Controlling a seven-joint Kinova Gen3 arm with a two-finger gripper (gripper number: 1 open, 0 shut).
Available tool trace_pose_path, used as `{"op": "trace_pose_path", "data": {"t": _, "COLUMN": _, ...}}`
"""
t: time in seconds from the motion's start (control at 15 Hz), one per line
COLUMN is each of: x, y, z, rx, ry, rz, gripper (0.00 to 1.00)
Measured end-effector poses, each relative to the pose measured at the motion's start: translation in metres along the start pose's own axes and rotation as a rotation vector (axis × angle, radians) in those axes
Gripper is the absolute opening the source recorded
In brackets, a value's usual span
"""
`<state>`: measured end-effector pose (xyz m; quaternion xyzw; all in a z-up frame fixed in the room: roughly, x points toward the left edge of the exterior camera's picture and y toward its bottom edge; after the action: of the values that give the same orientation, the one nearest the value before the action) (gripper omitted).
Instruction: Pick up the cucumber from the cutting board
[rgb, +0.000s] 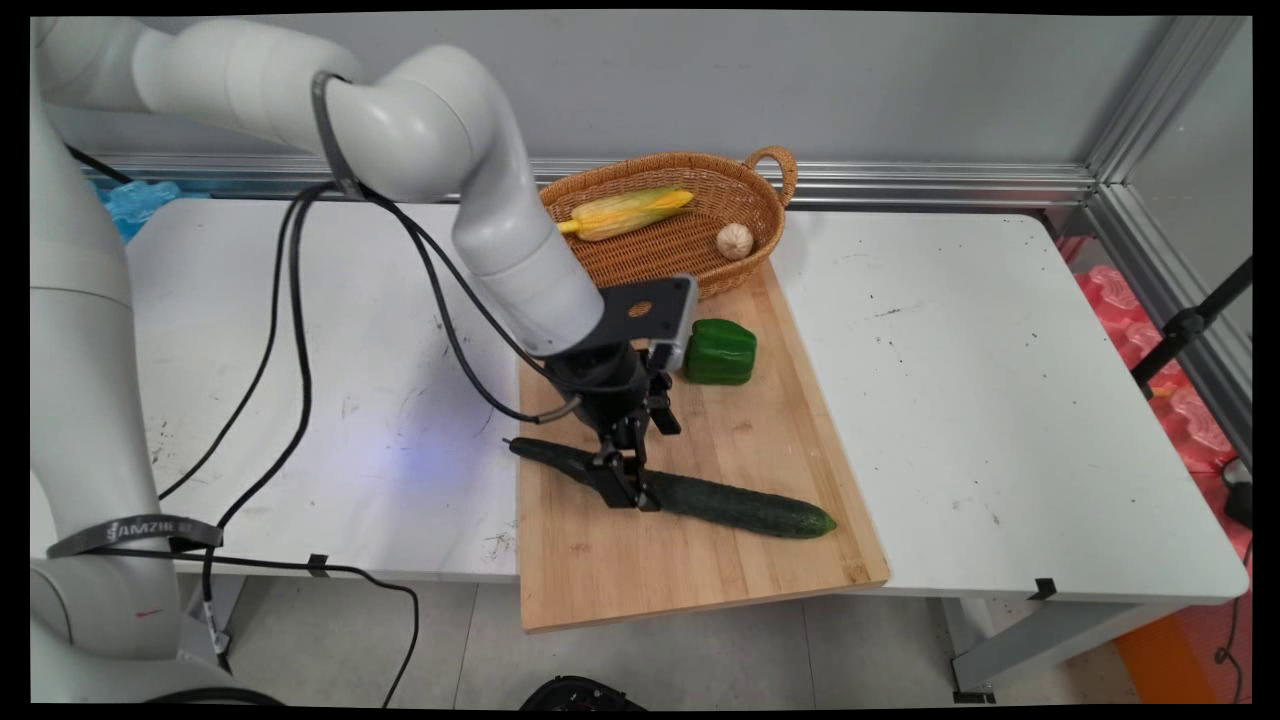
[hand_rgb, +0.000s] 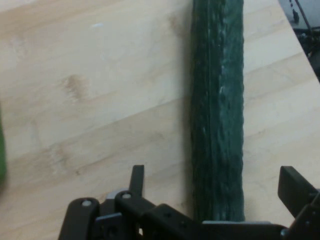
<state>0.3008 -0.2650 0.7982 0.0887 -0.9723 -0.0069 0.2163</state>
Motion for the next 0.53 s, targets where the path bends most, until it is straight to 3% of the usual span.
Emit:
{"op": "trace_pose_path", "data": {"t": 0.27, "x": 0.002, "y": -0.001, "z": 0.014, "rx": -0.007, "ry": -0.009, "rz": -0.001, "gripper": 1.00}}
{"op": "trace_pose_path", "data": {"t": 0.33, "x": 0.002, "y": 0.000, "z": 0.017, "rx": -0.009, "ry": -0.011, "rz": 0.001, "gripper": 0.00}}
{"op": "trace_pose_path", "data": {"t": 0.53, "x": 0.002, "y": 0.000, "z": 0.023, "rx": -0.015, "ry": -0.015, "rz": 0.018, "gripper": 0.00}}
